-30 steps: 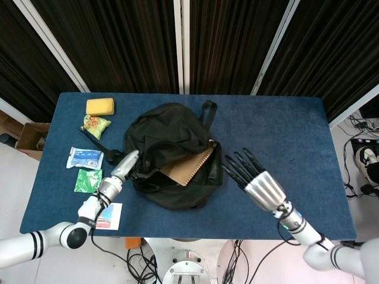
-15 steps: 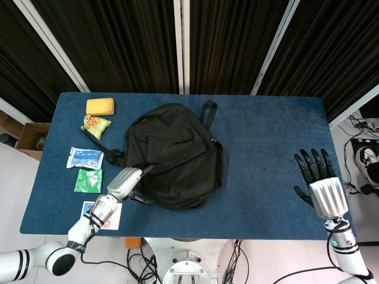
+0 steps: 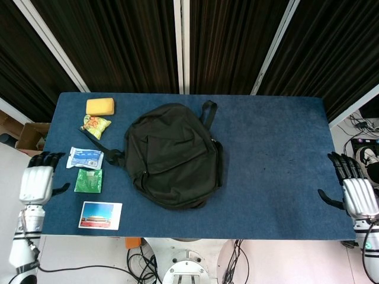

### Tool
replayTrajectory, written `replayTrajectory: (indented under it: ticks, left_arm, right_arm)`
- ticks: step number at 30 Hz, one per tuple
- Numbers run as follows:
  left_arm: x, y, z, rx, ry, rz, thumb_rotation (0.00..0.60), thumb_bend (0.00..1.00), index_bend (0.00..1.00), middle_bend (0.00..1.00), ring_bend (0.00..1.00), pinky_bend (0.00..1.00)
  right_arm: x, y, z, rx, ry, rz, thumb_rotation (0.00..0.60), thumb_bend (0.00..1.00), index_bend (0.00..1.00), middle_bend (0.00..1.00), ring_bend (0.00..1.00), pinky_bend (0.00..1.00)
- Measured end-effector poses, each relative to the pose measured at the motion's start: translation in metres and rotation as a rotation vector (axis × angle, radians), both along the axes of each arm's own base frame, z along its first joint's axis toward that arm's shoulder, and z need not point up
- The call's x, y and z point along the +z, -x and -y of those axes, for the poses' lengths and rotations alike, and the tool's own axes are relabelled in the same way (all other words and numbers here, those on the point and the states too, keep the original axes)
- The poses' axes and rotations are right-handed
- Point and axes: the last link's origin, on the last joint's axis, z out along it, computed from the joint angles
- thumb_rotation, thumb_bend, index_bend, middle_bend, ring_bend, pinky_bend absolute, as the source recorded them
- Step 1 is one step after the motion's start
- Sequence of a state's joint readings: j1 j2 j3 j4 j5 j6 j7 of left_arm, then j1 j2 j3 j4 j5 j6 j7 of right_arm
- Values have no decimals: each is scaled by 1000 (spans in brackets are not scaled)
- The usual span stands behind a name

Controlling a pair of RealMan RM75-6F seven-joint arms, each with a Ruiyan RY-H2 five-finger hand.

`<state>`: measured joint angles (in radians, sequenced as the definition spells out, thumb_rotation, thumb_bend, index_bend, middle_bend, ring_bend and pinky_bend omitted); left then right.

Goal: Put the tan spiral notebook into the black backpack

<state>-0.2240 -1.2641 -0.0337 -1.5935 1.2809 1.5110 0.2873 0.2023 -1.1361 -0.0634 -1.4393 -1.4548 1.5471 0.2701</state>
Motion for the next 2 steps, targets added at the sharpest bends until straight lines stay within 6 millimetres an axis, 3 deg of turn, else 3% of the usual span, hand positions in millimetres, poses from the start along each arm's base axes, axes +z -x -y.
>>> replayTrajectory:
  ticks: [2]
  left_arm:
    - [6,10,19,18,-18,-23,600,97,240,251,182,201]
  right_arm:
    - [5,1,-12,-29,-17,28,600,224,0,70,0,106]
